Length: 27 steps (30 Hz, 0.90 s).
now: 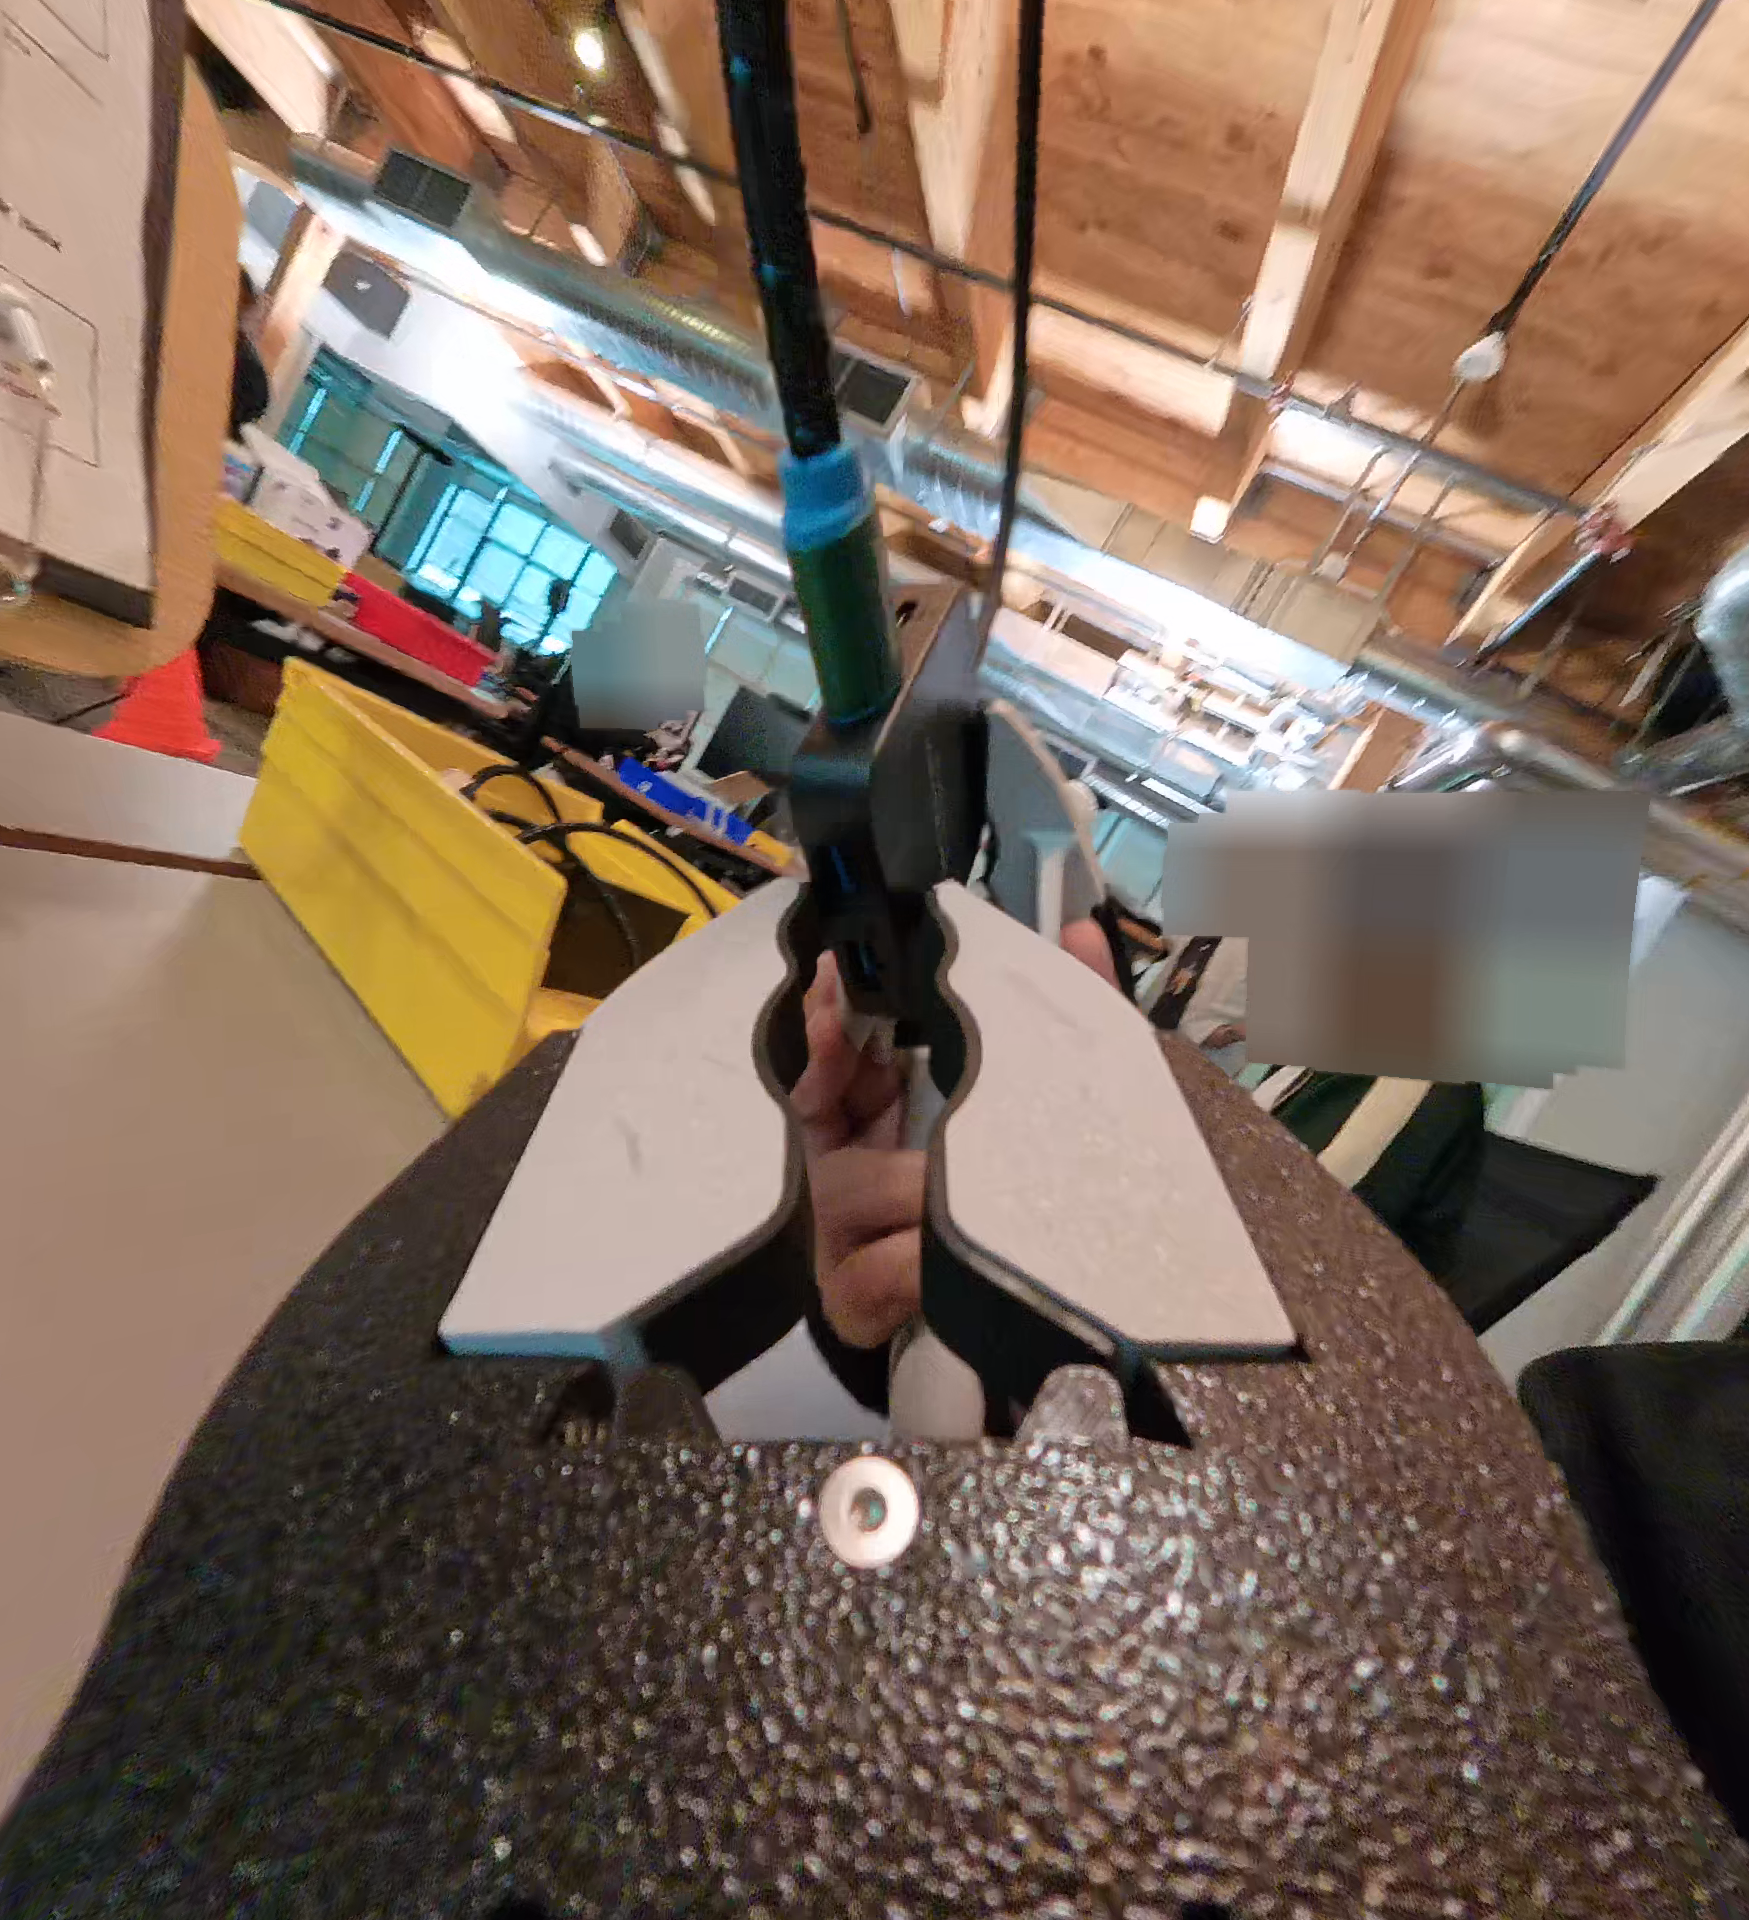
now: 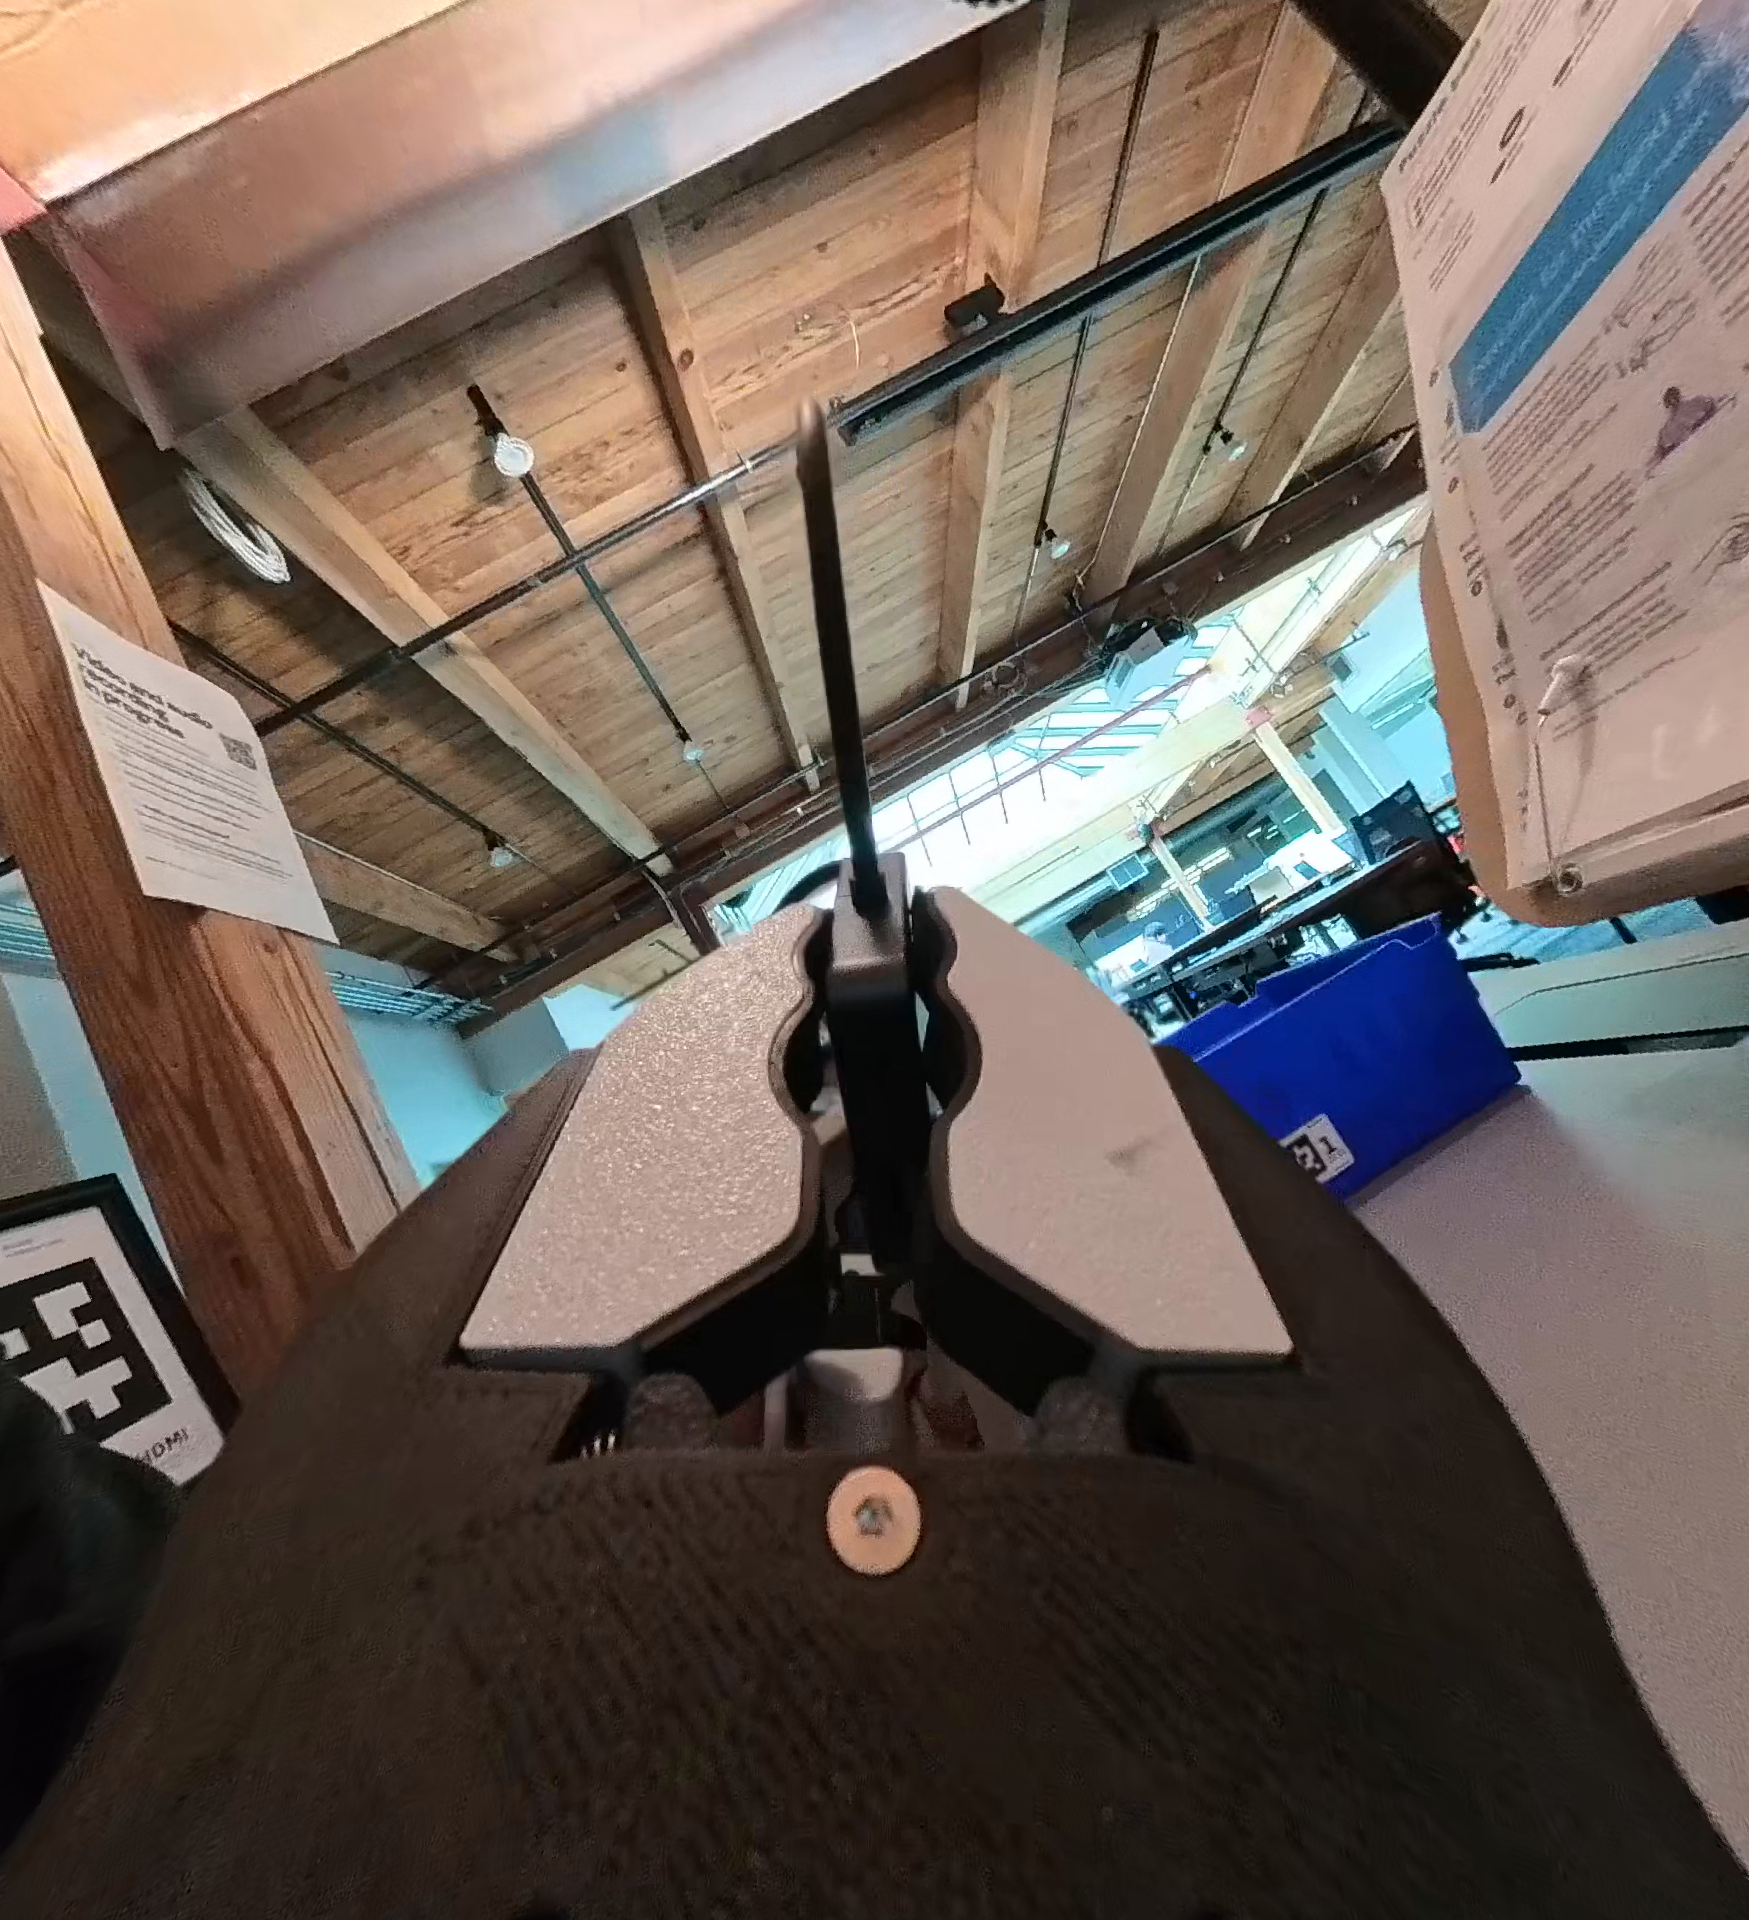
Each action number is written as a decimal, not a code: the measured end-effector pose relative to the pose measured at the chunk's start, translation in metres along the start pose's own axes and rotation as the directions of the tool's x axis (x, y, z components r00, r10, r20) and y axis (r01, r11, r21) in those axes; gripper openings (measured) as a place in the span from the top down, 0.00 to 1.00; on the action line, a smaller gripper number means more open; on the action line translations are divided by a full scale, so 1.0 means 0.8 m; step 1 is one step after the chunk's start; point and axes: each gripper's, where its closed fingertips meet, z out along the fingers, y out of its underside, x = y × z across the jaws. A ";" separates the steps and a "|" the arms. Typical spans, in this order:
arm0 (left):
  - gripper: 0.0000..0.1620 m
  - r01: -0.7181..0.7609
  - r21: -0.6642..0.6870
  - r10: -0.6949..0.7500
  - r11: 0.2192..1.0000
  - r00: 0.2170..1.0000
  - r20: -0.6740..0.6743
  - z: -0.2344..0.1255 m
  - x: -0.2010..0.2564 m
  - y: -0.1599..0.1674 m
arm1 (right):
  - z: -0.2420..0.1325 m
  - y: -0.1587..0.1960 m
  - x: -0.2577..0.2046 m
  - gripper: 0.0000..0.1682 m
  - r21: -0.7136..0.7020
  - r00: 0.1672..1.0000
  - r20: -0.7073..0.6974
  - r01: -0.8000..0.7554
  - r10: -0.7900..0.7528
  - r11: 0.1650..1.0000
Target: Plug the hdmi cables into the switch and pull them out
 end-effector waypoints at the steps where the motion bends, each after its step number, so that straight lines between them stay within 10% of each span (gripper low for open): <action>1: 0.88 0.014 0.012 -0.014 1.000 1.000 -0.022 0.001 0.003 -0.004 | 0.002 0.007 0.000 0.91 -0.017 1.000 0.002 -0.005 0.005 1.000; 6: 0.91 -0.020 -0.157 0.021 0.987 1.000 0.003 0.000 -0.004 -0.001 | -0.010 0.007 0.018 0.90 -0.057 0.998 -0.040 -0.050 0.047 0.997; 10: 0.91 0.071 -0.394 0.010 0.916 0.980 0.198 -0.028 -0.045 -0.016 | -0.028 -0.004 0.049 0.66 -0.296 0.908 -0.140 0.343 -0.395 0.892; 12: 0.92 0.130 -0.561 0.016 0.817 0.969 0.248 -0.050 -0.056 -0.013 | -0.034 0.008 0.057 0.50 -0.530 0.668 -0.046 0.614 -0.743 0.585; 14: 0.92 0.126 -0.679 0.074 0.723 0.963 0.258 -0.068 -0.059 -0.010 | -0.038 0.022 0.065 0.40 -0.644 0.276 0.164 0.757 -0.947 0.109; 17: 0.91 0.117 -0.811 0.048 0.573 0.983 0.175 -0.081 -0.037 0.004 | -0.031 0.050 0.060 0.38 -0.552 -0.163 0.368 0.754 -0.915 -0.356; 20: 0.92 0.079 -0.860 0.083 0.504 0.987 0.140 -0.081 -0.030 0.011 | -0.026 0.098 0.056 0.42 -0.545 -0.039 0.453 0.778 -0.891 -0.311; 27: 0.92 0.056 -0.925 0.095 0.376 0.991 0.098 -0.083 -0.023 0.024 | -0.032 0.117 0.074 0.54 -0.588 -0.031 0.489 0.727 -0.872 -0.355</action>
